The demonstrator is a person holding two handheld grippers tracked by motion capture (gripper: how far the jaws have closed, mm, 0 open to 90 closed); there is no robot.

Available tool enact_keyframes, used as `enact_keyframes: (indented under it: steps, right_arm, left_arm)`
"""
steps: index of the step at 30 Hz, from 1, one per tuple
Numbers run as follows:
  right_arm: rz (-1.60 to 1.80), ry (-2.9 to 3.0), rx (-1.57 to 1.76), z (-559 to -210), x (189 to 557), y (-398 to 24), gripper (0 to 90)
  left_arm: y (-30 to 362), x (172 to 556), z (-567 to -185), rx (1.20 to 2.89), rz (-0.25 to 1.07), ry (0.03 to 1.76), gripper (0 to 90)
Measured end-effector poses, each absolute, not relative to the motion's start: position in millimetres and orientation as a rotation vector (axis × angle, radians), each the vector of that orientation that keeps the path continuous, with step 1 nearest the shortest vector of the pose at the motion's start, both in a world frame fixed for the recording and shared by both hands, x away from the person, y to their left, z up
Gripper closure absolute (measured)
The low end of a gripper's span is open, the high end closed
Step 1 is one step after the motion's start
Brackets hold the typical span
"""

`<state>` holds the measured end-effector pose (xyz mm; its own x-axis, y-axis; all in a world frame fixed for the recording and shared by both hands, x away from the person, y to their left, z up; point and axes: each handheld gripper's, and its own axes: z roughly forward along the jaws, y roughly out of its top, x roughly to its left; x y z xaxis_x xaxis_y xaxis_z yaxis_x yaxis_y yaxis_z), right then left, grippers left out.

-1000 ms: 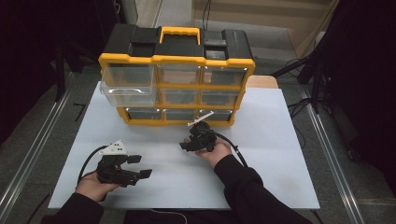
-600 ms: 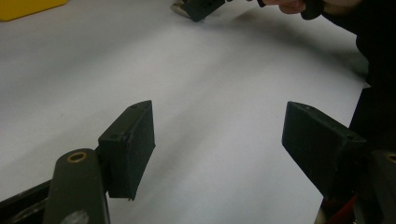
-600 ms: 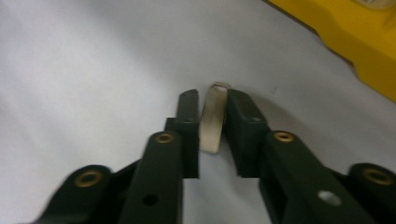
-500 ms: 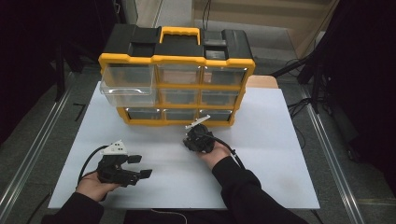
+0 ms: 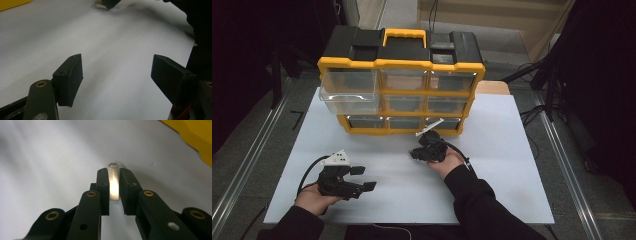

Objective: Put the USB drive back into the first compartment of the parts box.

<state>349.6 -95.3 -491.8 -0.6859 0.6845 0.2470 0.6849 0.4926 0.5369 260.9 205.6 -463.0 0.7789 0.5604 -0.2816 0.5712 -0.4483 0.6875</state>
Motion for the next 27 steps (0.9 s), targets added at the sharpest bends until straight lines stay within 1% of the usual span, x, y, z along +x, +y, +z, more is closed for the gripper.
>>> enact_keyframes:
  steps: [13, 27]
  right_arm:
    - [-0.982, -2.681, -1.048, -467, 342, -115, 76.8]
    - [-0.987, -2.673, -0.824, -445, 341, -119, 76.8]
  left_arm:
    - [206, 260, -462, 2.135, -0.016, 0.834, 26.7]
    - [206, 259, -462, 2.142, -0.02, 0.829, 26.8]
